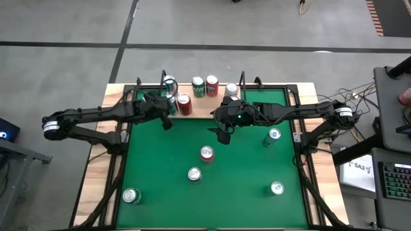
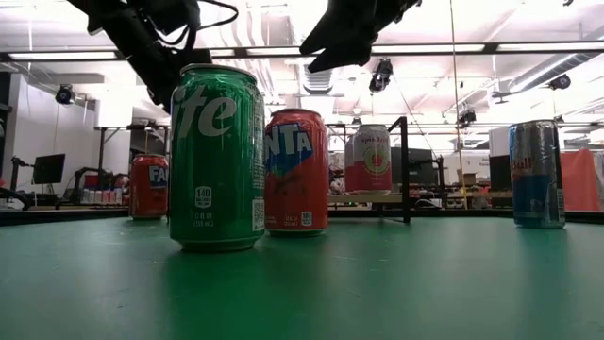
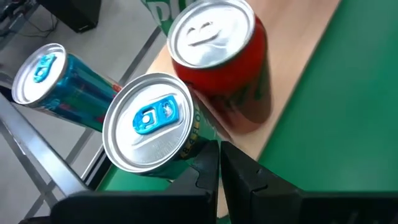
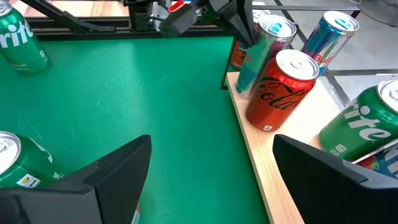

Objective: Pick and place cans onto a shelf
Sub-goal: Put the top left blue silver soda can on the shelf aligned with the other blue silver soda can

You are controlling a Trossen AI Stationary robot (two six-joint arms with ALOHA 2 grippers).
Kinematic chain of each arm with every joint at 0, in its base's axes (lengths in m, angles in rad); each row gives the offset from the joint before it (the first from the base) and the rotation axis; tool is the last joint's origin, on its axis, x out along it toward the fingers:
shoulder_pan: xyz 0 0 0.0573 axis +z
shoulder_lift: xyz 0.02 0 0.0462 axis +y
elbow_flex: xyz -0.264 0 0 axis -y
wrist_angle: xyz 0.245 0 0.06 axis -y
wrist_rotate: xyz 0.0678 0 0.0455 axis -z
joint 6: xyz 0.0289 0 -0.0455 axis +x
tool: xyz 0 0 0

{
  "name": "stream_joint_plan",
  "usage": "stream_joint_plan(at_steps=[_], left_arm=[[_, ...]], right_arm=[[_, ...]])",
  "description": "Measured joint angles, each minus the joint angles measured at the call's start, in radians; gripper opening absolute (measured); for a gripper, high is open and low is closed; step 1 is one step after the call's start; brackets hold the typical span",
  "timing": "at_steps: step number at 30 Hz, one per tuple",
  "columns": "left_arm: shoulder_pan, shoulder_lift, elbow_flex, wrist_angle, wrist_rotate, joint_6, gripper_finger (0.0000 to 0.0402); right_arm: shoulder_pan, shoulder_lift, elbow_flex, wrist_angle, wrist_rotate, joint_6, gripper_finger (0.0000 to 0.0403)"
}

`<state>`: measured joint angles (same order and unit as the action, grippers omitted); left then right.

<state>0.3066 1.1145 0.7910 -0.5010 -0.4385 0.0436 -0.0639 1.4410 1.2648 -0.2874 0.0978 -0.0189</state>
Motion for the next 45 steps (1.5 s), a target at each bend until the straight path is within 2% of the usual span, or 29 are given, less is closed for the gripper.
stream_joint_plan(at_steps=[18,37,45], left_arm=[[0.092,0.0,0.0,0.069,0.002,0.065,0.0],[0.106,0.003,0.031,0.057,0.029,0.131,0.0],[0.13,0.045,0.031,0.073,0.029,0.159,0.0]], right_arm=[[0.0,0.0,0.0,0.003,0.001,0.0,0.0326],[0.0,0.0,-0.001,0.008,0.001,-0.004,0.0326],[0.0,0.0,-0.001,0.008,0.002,-0.007,0.0326]])
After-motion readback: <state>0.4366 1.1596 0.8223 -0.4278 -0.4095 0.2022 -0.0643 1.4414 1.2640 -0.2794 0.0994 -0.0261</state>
